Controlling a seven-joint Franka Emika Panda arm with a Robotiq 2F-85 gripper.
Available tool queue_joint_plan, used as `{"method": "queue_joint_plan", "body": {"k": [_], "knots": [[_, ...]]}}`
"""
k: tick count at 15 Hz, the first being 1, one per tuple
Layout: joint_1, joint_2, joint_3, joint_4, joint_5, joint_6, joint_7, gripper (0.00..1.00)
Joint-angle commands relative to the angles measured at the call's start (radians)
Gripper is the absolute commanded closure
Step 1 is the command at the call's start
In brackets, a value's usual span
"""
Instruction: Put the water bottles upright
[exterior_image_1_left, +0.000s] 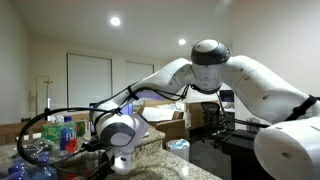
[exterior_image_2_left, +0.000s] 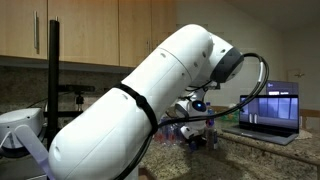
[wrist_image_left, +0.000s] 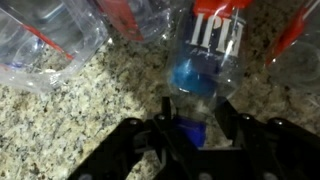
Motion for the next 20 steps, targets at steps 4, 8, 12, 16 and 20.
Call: {"method": "queue_joint_plan", "body": {"k": [4,8,12,16,20], "knots": [[-0.004,-0.003,0.022,-0.001,-0.064,0.0,0.046,0.82],[-0.005,0.04,0.033,-0.013,-0.095,0.002,0.057,0.82],[-0.005,0.092,0.039,-0.028,-0.108,0.009,0.075,0.82],[-0.004,0.129,0.044,-0.046,-0.072,0.009,0.094,0.82],[-0.004,0.142,0.051,-0.045,-0.06,0.009,0.121,0.82]]}}
